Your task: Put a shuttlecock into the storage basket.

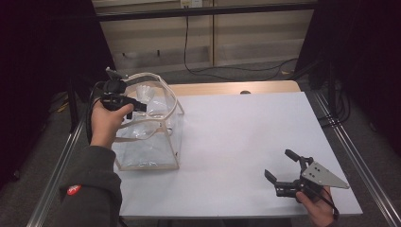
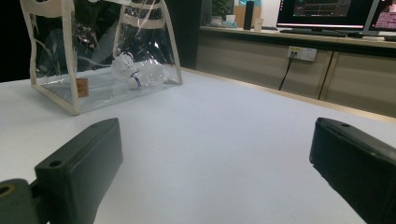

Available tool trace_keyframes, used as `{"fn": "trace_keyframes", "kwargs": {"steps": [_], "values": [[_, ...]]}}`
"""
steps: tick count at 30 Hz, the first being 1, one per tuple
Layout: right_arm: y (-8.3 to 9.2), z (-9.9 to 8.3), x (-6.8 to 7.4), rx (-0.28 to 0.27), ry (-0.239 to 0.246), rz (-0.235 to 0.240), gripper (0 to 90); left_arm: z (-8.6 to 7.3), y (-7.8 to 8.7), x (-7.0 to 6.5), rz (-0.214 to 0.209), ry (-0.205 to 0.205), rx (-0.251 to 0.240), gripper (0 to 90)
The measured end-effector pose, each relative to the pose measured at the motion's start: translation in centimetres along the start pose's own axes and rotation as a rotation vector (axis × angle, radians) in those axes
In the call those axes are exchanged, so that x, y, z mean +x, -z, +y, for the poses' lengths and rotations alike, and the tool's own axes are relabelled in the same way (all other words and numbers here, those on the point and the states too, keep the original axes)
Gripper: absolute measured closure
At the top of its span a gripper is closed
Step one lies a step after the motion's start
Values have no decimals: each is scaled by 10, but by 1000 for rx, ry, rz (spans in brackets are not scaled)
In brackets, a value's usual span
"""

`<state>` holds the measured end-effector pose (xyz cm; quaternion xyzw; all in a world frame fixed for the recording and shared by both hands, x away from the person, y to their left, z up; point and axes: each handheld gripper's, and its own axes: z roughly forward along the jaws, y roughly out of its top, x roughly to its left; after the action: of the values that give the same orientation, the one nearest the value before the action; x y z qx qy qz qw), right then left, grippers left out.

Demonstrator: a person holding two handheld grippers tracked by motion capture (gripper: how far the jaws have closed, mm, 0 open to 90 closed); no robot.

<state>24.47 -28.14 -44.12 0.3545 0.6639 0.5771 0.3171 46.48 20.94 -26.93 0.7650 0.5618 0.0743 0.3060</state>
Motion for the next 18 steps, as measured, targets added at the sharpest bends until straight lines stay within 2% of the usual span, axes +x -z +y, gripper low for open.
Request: {"fn": "trace_keyframes", "kwargs": {"steps": [18], "values": [[0,0,0,0,-1,0,25,-5,-2,2,1,1,25,653]]}}
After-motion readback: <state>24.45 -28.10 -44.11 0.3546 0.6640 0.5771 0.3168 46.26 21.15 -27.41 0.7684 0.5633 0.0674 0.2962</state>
